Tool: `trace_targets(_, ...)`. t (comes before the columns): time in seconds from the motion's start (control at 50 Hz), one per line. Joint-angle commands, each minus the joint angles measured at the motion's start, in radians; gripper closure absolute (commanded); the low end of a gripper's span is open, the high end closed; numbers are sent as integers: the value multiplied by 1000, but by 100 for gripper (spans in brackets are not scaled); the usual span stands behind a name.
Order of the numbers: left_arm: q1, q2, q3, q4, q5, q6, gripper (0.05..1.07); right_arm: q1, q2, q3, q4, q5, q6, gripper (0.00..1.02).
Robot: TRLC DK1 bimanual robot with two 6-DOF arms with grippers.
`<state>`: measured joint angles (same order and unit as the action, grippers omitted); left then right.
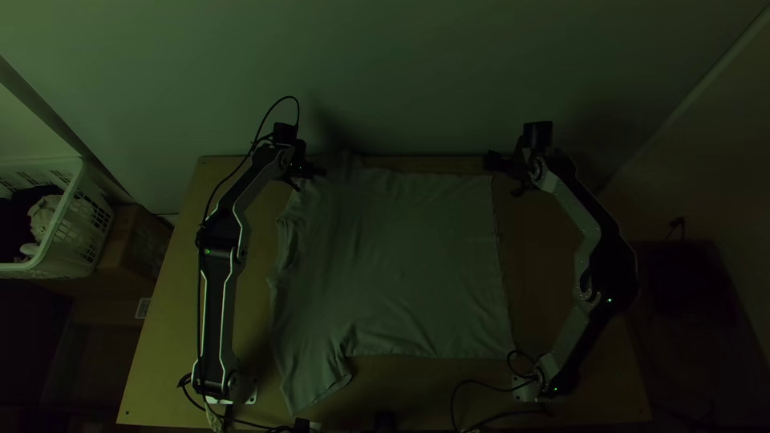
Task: Fold the t-shirt
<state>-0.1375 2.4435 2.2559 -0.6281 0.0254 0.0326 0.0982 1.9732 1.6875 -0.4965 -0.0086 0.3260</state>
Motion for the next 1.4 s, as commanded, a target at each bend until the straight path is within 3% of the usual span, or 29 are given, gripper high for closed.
trace_targets(0.0,7,-51,5,-38,1,-16,105,9,70,93,-50,2,24,13)
trace_targets(0.34,-8,-103,4,-42,1,-40,105,3,266,313,-201,2,51,16)
trace_targets(0.44,-10,-106,2,-44,1,-42,105,-2,345,406,-258,4,64,32)
trace_targets(0.62,-10,-107,-4,-45,1,-49,105,-11,441,526,-306,2,93,34)
trace_targets(0.7,-10,-107,-6,-44,1,-49,105,-12,477,571,-318,4,104,48)
trace_targets(1.08,-5,-109,-9,-44,1,-56,105,-17,532,591,-340,4,122,48)
trace_targets(1.16,-5,-107,-10,-45,1,-59,105,-20,538,594,-338,4,120,65)
trace_targets(1.24,-5,-107,-10,-45,1,-65,105,-20,541,595,-341,2,117,70)
trace_targets(1.38,-4,-110,-10,-45,1,-68,105,-18,543,600,-343,2,107,93)
